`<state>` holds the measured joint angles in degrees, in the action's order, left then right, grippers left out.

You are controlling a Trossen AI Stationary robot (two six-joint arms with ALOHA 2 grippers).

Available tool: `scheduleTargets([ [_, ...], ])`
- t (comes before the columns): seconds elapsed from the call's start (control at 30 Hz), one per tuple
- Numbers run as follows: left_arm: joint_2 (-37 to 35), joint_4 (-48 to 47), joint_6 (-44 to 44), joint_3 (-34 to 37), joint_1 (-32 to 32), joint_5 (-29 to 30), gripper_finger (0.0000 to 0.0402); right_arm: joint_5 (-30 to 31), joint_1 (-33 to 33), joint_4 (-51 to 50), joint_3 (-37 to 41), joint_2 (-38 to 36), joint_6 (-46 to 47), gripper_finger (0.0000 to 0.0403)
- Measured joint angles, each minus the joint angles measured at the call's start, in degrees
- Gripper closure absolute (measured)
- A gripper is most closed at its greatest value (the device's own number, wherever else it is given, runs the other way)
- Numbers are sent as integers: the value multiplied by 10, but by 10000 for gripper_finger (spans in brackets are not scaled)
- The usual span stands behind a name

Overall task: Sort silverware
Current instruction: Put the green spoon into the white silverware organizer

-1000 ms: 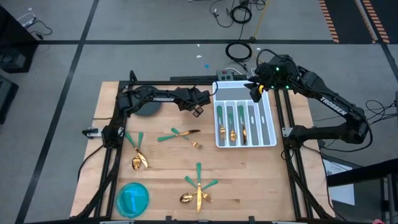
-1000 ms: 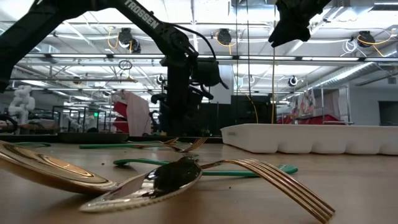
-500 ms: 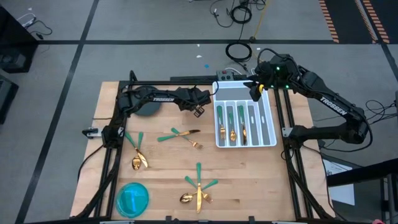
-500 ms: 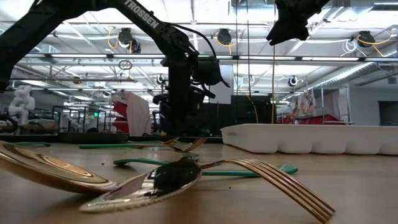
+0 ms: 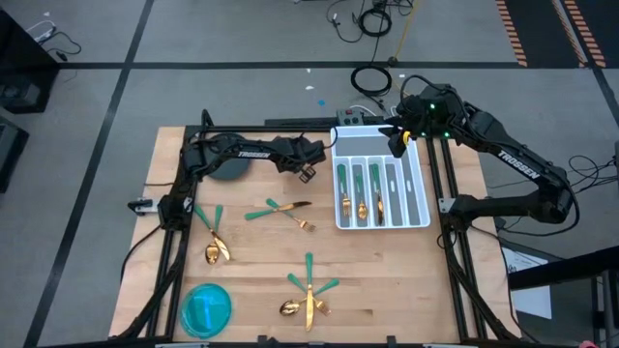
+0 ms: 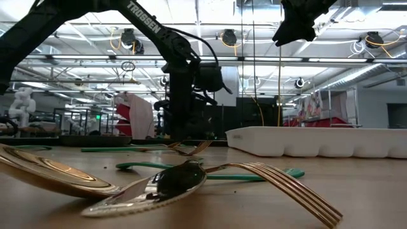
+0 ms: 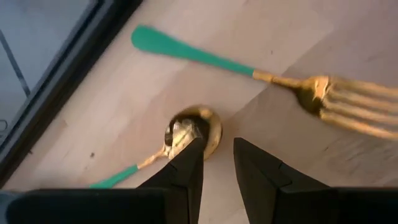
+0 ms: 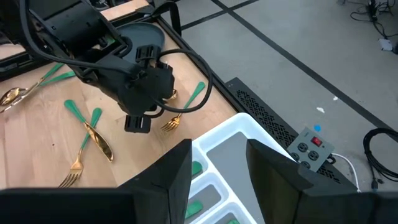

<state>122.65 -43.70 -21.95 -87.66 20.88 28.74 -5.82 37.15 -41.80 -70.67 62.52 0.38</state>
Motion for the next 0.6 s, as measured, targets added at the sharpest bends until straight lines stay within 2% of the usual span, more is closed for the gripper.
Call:
scheduleTargets([
  [0.17,0,15,2,0,4,4,308,0,0,0,0,0,2,257],
  [0.4,31,19,15,-2,11,-6,356,-2,-1,0,0,0,8,257],
  [0.6,36,17,20,-5,2,40,392,-2,-1,0,0,0,20,257],
])
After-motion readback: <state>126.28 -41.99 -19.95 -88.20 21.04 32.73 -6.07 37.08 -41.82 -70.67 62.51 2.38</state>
